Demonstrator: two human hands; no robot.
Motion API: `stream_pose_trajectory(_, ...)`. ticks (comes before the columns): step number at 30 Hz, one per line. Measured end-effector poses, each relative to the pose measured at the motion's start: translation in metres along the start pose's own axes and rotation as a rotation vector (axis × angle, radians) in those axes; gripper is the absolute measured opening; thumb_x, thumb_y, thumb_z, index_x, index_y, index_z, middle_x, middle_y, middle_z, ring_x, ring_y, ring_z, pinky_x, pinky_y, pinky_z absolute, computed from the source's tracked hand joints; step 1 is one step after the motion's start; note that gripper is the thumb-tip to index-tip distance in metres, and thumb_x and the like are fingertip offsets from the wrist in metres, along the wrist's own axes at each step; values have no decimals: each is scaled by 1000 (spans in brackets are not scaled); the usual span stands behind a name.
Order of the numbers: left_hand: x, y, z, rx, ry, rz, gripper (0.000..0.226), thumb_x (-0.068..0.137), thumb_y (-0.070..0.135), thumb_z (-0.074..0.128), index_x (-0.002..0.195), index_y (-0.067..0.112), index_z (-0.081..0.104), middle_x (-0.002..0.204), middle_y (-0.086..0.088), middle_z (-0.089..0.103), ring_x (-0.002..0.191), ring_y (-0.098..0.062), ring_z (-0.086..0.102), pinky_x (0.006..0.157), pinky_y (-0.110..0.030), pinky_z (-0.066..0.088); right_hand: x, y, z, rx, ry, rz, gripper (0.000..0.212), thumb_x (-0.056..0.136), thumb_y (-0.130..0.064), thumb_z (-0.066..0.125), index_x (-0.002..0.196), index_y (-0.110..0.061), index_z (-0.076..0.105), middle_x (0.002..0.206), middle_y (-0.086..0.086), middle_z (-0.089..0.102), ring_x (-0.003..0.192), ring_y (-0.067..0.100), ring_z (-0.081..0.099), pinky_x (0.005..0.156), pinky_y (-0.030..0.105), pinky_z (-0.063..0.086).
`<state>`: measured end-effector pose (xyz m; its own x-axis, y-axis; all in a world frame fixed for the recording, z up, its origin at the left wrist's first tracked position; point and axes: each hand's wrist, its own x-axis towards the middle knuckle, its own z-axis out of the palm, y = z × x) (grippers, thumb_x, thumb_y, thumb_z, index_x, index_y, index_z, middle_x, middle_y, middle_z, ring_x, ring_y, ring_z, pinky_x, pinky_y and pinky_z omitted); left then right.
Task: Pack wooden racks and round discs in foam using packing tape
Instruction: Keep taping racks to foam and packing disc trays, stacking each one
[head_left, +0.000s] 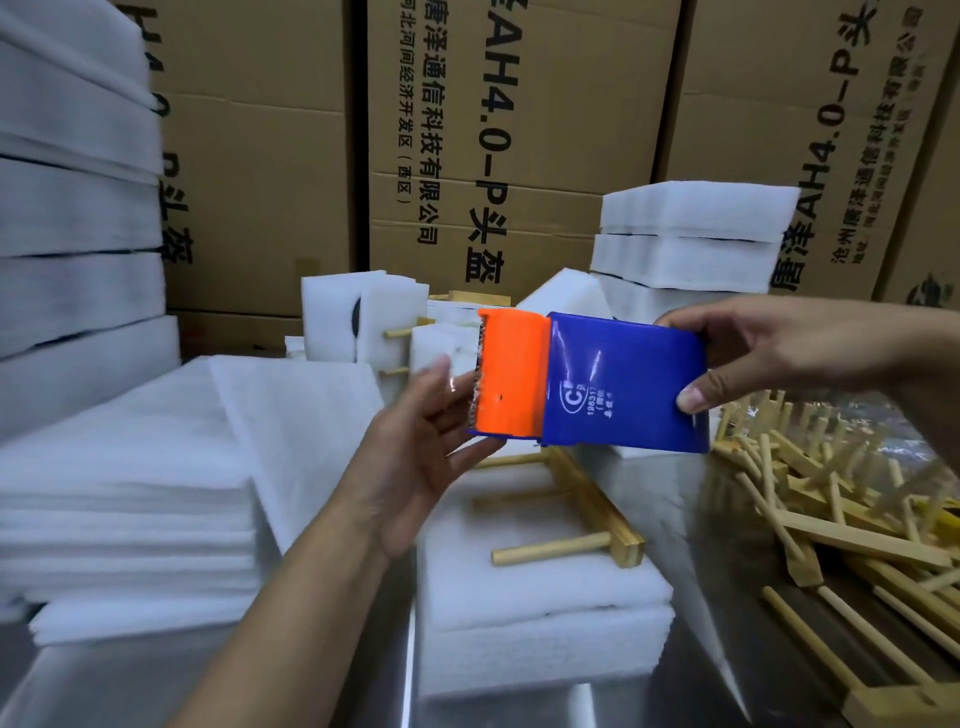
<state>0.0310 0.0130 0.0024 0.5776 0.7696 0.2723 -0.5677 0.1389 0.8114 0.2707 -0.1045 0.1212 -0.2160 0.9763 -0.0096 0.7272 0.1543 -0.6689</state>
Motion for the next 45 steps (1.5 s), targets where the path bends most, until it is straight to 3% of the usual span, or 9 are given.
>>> stream_pose_trajectory(3, 1, -1, 1, 1, 50, 12, 16, 67, 22, 64, 71, 13, 77, 77, -8, 72, 71, -16, 70, 65, -25, 58, 3, 1, 0, -17, 7, 8, 40, 64, -35, 77, 102, -26, 68, 106, 4, 70, 97, 15, 67, 76, 15, 50)
stream_pose_trajectory(9, 3, 2, 6, -148, 143, -90, 16, 70, 14, 63, 62, 10, 75, 70, -6, 72, 60, -11, 69, 52, -17, 54, 4, 0, -4, -110, 28, 56, 42, 65, -36, 75, 106, -30, 66, 111, -12, 68, 106, -1, 60, 85, 20, 42)
stream_pose_trajectory(16, -2, 9, 8, -356, 121, -227, 28, 66, 8, 58, 91, -3, 64, 75, -17, 72, 61, -21, 71, 42, -18, 51, 11, -4, -3, 208, 90, -181, 56, 60, -42, 84, 107, -34, 56, 97, 12, 69, 82, 25, 68, 65, 24, 55)
stream_pose_trajectory(22, -3, 10, 7, -493, 79, -362, 24, 71, 6, 55, 83, -8, 70, 85, -19, 72, 67, -26, 72, 39, -16, 49, 15, -11, 3, 297, 74, -261, 60, 51, -52, 88, 99, -29, 60, 104, -4, 66, 83, 20, 68, 62, 24, 56)
stream_pose_trajectory(27, -6, 11, 7, -555, 89, -378, 23, 72, 7, 57, 81, -8, 71, 88, -18, 73, 68, -26, 72, 36, -13, 46, 10, -16, 16, -66, 186, -216, 79, 41, -41, 94, 105, -46, 48, 105, -28, 56, 95, 9, 66, 66, 22, 56)
stream_pose_trajectory(33, -9, 12, 13, -395, 162, -318, 23, 64, 20, 65, 77, 4, 74, 79, -9, 74, 60, -17, 71, 31, -9, 40, 2, -14, 29, -479, 528, -376, 60, 59, -50, 75, 113, -53, 49, 123, -12, 40, 117, -1, 45, 90, 15, 48)
stream_pose_trajectory(38, -9, 13, 10, -71, 329, -149, 16, 84, 22, 64, 84, 8, 69, 76, -9, 74, 58, -14, 70, 32, -11, 40, 2, -11, 31, -616, 451, -353, 71, 58, -43, 76, 119, -56, 44, 125, -17, 32, 124, -5, 33, 95, 16, 38)
stream_pose_trajectory(41, -13, 14, 10, 313, 466, 36, 18, 88, 23, 63, 79, 8, 70, 69, -8, 73, 58, -11, 70, 37, -12, 41, 3, -10, 30, -606, 437, -356, 75, 57, -39, 79, 120, -58, 44, 129, -18, 29, 125, -4, 33, 96, 12, 38)
stream_pose_trajectory(45, -17, 41, 18, 459, 460, 159, 29, 86, 19, 65, 58, 13, 70, 58, -6, 70, 52, -12, 68, 34, -11, 36, 1, -10, 23, -402, 489, -409, 78, 53, -37, 86, 115, -64, 47, 133, -23, 31, 123, -11, 36, 91, 2, 39)
